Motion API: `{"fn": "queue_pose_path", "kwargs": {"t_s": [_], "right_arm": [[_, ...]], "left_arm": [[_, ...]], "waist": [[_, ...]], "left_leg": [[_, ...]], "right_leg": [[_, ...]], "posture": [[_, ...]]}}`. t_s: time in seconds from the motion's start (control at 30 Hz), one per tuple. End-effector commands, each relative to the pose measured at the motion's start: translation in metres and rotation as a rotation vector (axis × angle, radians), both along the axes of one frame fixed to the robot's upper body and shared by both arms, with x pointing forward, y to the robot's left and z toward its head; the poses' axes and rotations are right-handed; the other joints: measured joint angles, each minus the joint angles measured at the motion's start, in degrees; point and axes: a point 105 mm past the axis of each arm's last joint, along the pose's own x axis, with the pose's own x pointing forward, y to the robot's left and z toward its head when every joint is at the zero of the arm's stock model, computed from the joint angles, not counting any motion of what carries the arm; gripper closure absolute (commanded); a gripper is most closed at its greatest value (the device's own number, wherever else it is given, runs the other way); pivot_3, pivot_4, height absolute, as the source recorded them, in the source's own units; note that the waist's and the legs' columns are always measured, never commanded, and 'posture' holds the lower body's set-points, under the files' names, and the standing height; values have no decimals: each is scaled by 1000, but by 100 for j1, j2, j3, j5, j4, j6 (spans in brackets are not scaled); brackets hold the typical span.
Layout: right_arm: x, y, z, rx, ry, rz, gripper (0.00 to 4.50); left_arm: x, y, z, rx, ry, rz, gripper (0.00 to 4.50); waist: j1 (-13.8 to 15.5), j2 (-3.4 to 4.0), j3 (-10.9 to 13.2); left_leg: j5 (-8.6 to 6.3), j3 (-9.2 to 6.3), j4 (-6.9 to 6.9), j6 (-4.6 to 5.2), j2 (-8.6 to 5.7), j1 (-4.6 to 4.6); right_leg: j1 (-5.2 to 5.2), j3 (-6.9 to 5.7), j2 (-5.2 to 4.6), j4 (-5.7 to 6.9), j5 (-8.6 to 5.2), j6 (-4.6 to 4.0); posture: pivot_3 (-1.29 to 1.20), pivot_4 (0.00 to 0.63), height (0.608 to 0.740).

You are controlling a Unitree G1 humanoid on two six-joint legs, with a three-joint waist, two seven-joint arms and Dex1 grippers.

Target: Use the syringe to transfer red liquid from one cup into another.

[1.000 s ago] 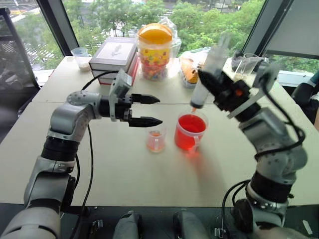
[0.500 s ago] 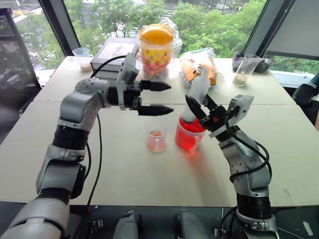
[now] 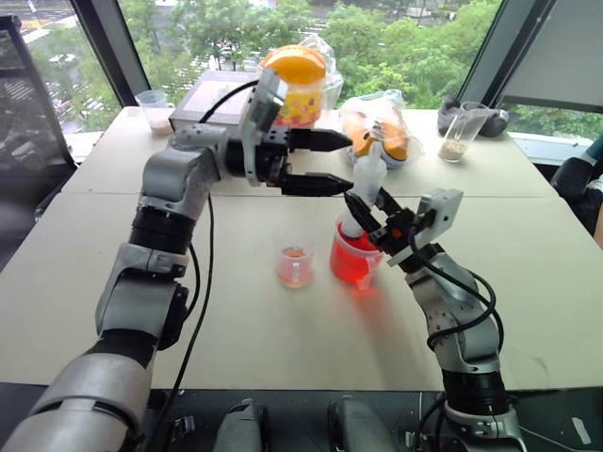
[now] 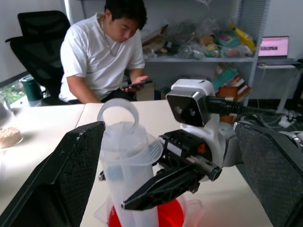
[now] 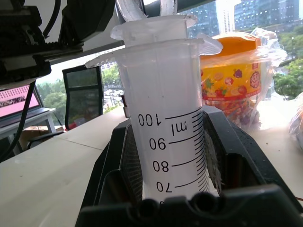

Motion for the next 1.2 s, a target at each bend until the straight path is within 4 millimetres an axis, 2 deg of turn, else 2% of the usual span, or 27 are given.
{"fn": "queue_pose_path", "kwargs": {"t_s": [0.03,0.37,0.47,0.7,1.2], "right_arm": [[-4,0,10,-16,-55,1,3103],[-4,-1,12,-29,-62,-6,3103],[-5,0,13,-33,-64,-2,3103],[-7,3,7,-49,-44,13,3103],[-11,8,-5,-48,46,70,3103]], "left_arm": [[-4,-8,8,3,-48,-35,0],[-5,-27,-2,41,-56,-64,0],[-2,-35,0,26,-54,-53,783],[5,-43,6,-8,-60,-29,4465],[13,-48,38,-108,-131,24,4465]], "waist": [[-6,0,0],[-16,-1,1],[-12,-1,1],[-25,-1,1],[-19,-3,1]], "left_leg": [[0,0,0,0,0,0],[0,-2,0,0,0,0],[0,-2,0,0,0,-1],[0,-4,0,1,0,0],[-1,-5,-1,1,-1,-1]], "right_leg": [[0,0,0,0,0,0],[0,0,1,2,0,0],[0,0,1,0,0,0],[-1,0,2,2,0,0],[-1,-1,2,-1,0,0]], "posture": [[0,150,740],[0,150,740],[0,150,740],[0,150,740],[0,150,740]]}}
